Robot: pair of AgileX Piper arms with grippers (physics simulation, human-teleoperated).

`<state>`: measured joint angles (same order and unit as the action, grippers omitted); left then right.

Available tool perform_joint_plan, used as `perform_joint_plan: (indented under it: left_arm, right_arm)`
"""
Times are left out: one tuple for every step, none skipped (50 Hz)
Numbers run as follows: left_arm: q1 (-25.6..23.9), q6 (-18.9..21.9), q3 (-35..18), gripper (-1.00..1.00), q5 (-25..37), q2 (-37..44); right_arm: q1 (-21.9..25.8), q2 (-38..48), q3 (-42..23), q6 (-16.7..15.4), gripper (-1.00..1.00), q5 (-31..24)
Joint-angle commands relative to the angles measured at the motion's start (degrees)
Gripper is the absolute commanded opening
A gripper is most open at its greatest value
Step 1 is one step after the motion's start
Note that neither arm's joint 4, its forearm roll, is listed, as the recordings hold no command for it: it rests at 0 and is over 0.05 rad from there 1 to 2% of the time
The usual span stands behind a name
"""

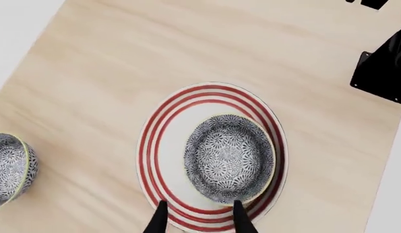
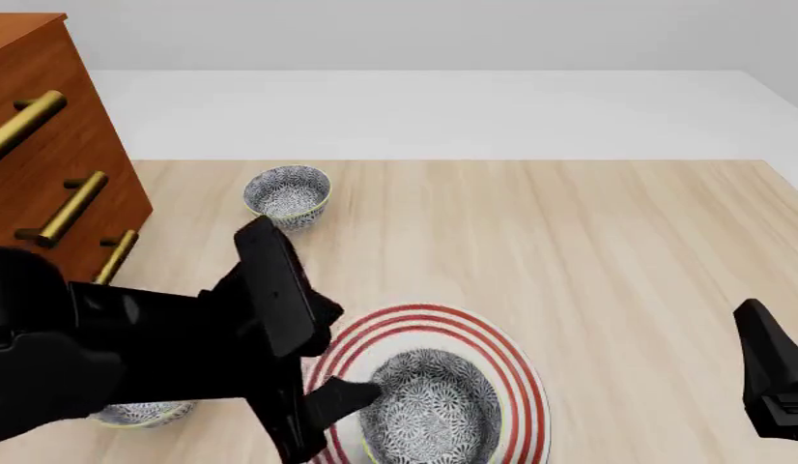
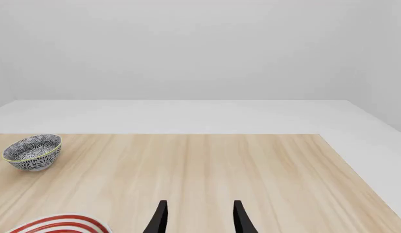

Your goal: Pick up the bowl and put it in the middle on the plate.

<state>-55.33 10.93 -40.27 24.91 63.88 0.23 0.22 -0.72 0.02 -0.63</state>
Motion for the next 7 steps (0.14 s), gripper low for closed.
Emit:
perform_joint_plan:
  left_arm:
    - [5.2, 1.8, 5.0, 1.0, 0.2, -6.7]
    - [5.7, 2.0, 5.5, 1.0, 0.4, -7.5]
    - [6.3, 2.1, 5.6, 1.0, 1.1, -8.5]
    - [6.8, 2.1, 5.8, 1.0, 1.5, -9.2]
    - [7.2, 2.5, 6.4, 1.0, 1.5, -9.9]
    - [7.6, 2.6, 6.6, 1.0, 1.8, -10.5]
    - [8.0, 2.6, 6.7, 1.0, 2.2, -11.0]
  right_arm:
    - [0.0, 0.0, 0.0, 0.0, 1.0, 0.0]
    - [0.0, 0.0, 0.0, 0.0, 1.0, 0.0]
    - [0.0, 0.0, 0.0, 0.0, 1.0, 0.0]
    - [0.0, 0.0, 0.0, 0.0, 1.0, 0.0]
    - [0.0, 0.0, 0.0, 0.0, 1.0, 0.0]
    - [0.0, 0.0, 0.0, 0.0, 1.0, 0.0]
    - [0.0, 0.0, 0.0, 0.0, 1.0, 0.0]
